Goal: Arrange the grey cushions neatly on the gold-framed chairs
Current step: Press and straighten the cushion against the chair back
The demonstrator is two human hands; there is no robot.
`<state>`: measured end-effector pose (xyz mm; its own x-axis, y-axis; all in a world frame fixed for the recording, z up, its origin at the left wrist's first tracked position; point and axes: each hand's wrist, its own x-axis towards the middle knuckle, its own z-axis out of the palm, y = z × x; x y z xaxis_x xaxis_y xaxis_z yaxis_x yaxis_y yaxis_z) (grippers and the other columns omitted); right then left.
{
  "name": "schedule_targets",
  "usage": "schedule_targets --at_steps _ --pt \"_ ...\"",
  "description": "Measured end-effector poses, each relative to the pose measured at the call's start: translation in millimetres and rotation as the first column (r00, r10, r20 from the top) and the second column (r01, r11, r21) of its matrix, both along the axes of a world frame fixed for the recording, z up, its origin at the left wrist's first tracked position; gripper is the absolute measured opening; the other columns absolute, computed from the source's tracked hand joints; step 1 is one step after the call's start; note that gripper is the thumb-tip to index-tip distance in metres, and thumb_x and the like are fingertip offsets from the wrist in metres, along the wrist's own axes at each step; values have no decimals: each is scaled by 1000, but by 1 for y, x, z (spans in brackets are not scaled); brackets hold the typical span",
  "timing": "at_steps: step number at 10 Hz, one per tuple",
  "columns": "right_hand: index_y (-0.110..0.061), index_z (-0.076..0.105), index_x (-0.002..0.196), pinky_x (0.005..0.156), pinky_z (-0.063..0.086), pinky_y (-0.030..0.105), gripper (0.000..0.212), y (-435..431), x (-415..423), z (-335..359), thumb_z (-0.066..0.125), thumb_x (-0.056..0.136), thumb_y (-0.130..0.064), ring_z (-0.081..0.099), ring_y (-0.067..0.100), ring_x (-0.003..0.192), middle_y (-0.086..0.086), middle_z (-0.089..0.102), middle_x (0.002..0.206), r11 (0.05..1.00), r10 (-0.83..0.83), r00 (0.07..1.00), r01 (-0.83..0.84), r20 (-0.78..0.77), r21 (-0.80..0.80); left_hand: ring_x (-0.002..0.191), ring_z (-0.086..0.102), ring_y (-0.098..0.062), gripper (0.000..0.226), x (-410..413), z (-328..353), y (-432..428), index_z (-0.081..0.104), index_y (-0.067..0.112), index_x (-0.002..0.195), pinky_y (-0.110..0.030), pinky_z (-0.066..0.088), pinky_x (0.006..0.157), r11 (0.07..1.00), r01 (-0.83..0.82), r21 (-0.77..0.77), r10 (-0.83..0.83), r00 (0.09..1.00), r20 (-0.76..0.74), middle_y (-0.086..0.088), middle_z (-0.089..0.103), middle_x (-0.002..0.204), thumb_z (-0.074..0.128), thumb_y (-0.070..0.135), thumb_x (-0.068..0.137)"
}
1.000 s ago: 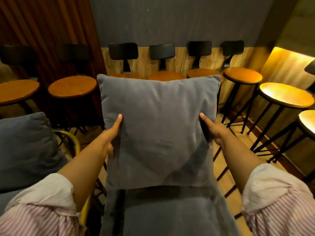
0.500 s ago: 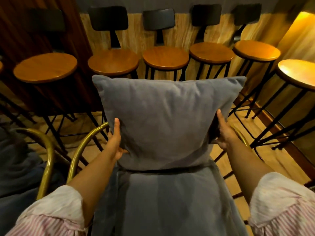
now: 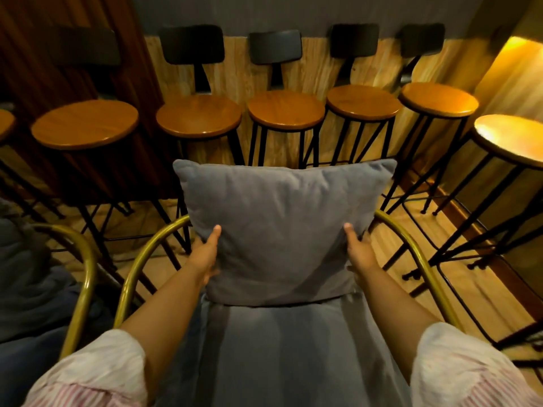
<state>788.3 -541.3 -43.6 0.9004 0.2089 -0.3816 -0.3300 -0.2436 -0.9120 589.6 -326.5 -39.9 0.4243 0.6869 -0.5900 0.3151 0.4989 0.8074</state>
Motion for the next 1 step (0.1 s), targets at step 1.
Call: schedule_targets --at_steps 1 --pt "-10 33 147 112 33 45 64 5 -29 23 51 93 -40 37 34 138 13 38 152 993 114 990 -111 78 -42 103 65 -33 62 -18 31 -17 24 25 149 -39 43 93 989 127 77 -127 992 -8 -6 39 151 45 45 94"
